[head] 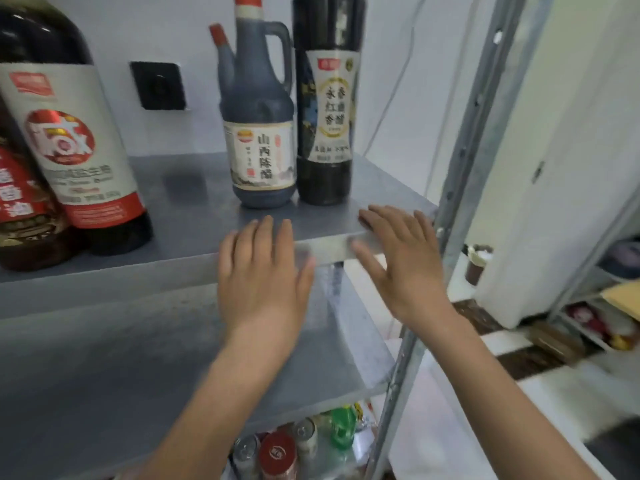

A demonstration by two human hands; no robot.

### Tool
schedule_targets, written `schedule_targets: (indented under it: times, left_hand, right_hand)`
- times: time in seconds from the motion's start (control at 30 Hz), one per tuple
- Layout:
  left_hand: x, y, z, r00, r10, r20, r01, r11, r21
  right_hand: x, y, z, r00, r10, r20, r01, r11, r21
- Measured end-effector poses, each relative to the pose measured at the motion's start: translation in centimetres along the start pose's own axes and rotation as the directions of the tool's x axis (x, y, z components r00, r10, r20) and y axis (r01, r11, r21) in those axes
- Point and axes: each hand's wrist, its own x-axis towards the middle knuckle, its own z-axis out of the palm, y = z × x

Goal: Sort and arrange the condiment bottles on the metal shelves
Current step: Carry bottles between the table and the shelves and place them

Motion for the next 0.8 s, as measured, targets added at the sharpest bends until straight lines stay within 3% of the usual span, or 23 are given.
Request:
schedule_targets:
  times: [0.1, 0.17, 0.27, 0.4, 0.53, 0.67, 0.8]
  left_hand:
    - [-3.8, 1.8, 1.8, 0.983, 0.178, -0.035, -0.181, 0.976, -0.123]
    - [-6.3, 2.3, 2.9, 0.954, 0.298, 0.028, -0.281, 0.924, -0.258]
    - [-10.4, 2.6, 4.6, 0.860, 0.458, 0.224, -0.310, 0.818, -0.485]
    - [-15.9, 3.2, 5.9, 0.570, 0.712, 0.411, -0.417, 0.681, -0.602]
    - [-21.1, 4.8, 5.2, 0.308, 0.889, 0.340, -0.578, 0.458, -0.675]
    - [-26.5, 6.3, 2.5, -0.029, 0.964, 0.264, -0.680, 0.174, -0.712]
    - [-31.6, 7.3, -1.5, -0.227, 0.968, 0.109, -0.696, -0.083, -0.713]
  right_hand:
    - [-5.4, 0.0, 0.3, 1.000, 0.023, 0.013, -0.022, 0.999, -0.043]
    - [-9.5, -0.9, 0.4, 0.978, 0.197, 0.062, -0.193, 0.978, -0.077]
    - [-17.0, -3.0, 0.7, 0.862, 0.497, 0.100, -0.485, 0.866, -0.124]
    - [-26.6, -7.6, -0.4, 0.593, 0.799, 0.099, -0.766, 0.597, -0.239]
    - [-34.9, -13.8, -2.7, 0.300, 0.954, 0.017, -0.904, 0.290, -0.314]
    - [-42.6, -20.4, -4.9, -0.024, 0.995, -0.098, -0.943, -0.055, -0.328]
    - [-47.7, -27.7, -7.4, -0.229, 0.930, -0.286, -0.936, -0.292, -0.199]
